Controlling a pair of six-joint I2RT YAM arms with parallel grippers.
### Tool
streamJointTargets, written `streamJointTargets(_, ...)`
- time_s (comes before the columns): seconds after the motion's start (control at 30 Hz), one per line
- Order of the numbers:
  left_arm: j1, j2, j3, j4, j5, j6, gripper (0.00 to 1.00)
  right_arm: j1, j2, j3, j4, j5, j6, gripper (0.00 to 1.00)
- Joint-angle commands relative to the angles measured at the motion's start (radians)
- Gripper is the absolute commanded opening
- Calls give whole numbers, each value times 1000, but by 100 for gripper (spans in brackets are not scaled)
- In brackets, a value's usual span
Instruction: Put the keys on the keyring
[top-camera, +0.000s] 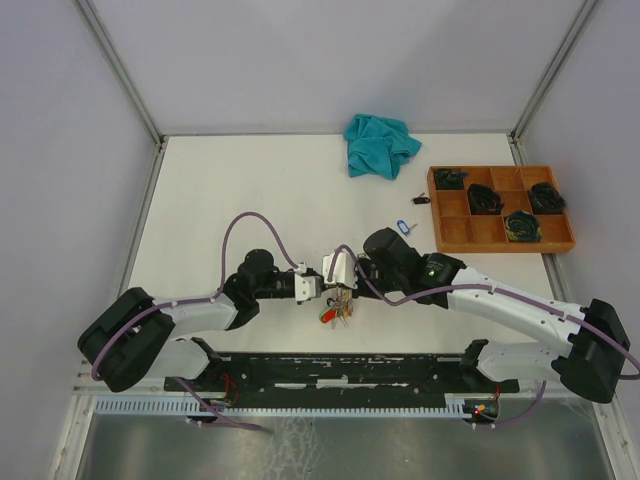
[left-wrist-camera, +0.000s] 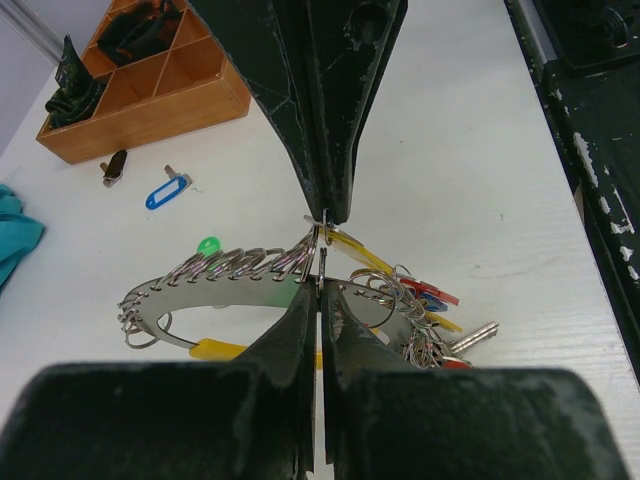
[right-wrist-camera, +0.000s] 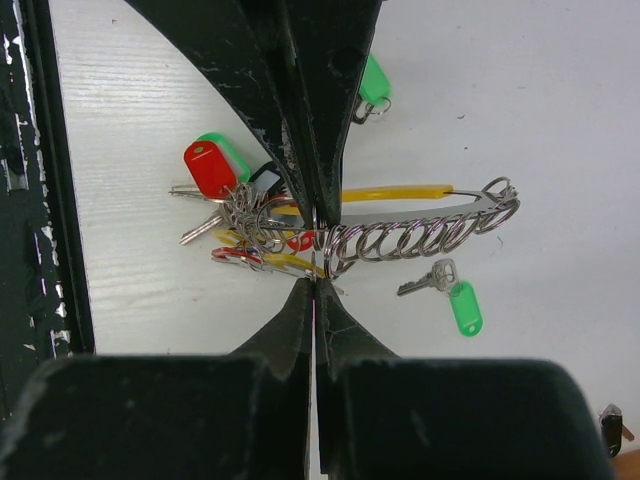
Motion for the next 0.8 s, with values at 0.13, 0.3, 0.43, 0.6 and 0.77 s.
streamJointTargets(0.13,4,0,43,60,29,-38,3,5,-16,13,52,21,8,1)
streamJointTargets(0.3,4,0,45,59,32,-39,3,6,-14,10,55,23,9,1)
streamJointTargets(0.43,4,3,45,60,33,-40,3,7,-12,13,55,25,10,1)
streamJointTargets(0.6,5,3,46,59,34,-42,3,7,-4,13,55,21,10,1)
streamJointTargets(0.77,4,4,47,58,34,-41,3,8,-13,6,64,31,11,1)
